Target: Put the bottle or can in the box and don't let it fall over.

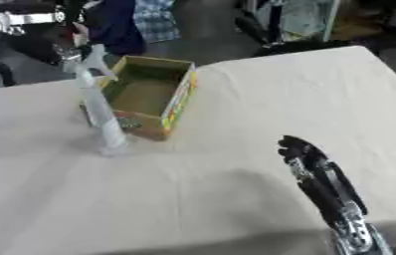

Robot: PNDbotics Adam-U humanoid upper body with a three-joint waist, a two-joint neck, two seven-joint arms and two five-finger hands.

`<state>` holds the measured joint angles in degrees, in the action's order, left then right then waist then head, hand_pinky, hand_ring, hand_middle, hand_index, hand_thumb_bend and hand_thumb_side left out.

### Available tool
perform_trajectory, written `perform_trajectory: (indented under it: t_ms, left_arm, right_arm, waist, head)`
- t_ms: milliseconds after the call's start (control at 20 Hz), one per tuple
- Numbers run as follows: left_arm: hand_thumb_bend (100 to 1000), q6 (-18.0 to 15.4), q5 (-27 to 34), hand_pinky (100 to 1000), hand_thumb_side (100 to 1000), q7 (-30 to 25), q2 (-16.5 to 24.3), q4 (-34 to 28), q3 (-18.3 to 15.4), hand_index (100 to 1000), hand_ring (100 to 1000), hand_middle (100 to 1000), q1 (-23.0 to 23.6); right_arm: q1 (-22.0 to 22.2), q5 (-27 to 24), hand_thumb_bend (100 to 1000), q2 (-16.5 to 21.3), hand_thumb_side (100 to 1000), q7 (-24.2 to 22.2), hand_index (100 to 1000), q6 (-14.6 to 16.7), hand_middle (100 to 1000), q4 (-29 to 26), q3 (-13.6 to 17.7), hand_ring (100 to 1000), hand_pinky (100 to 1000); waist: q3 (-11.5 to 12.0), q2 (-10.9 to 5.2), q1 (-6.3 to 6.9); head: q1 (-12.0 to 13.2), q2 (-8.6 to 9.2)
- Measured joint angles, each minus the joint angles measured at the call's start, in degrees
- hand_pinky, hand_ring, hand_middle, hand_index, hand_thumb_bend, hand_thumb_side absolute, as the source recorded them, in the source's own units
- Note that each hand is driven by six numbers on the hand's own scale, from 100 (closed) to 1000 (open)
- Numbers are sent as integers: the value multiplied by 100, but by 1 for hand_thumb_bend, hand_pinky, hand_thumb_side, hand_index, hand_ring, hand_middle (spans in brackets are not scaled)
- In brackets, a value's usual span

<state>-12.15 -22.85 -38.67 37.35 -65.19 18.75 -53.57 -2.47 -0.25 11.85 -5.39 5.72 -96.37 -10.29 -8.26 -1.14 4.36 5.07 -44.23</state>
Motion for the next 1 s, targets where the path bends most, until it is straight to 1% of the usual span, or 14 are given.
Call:
perform_trajectory:
  t_ms: [200, 500, 700, 1000]
  left_arm:
    - [100, -12, -47, 892, 601, 4, -14, 144, -29, 929, 966, 973, -1]
    - [100, -43, -7, 898, 641, -139, -57, 269, -48, 938, 976, 987, -2]
    - [100, -28, 3, 901, 632, -168, -57, 303, -71, 952, 988, 1000, -2]
    - [100, 3, -74, 901, 660, -121, -57, 380, -82, 954, 988, 1000, 1]
  right_arm:
    - [0, 0, 100, 0, 682, -5, 875, 5, 813, 0, 0, 847, 886]
    - [0, -1, 100, 0, 683, -11, 875, 11, 813, 0, 0, 848, 886]
    - [0, -1, 100, 0, 683, -11, 875, 11, 813, 0, 0, 848, 886]
    - [0, -1, 100, 0, 682, -10, 875, 11, 812, 0, 0, 848, 886]
  waist:
    - [3, -1, -11]
    - [4, -1, -13]
    - [4, -1, -15]
    - [5, -1, -16]
  head:
    - [46, 0]
    - [94, 0]
    - [98, 0]
    - [110, 0]
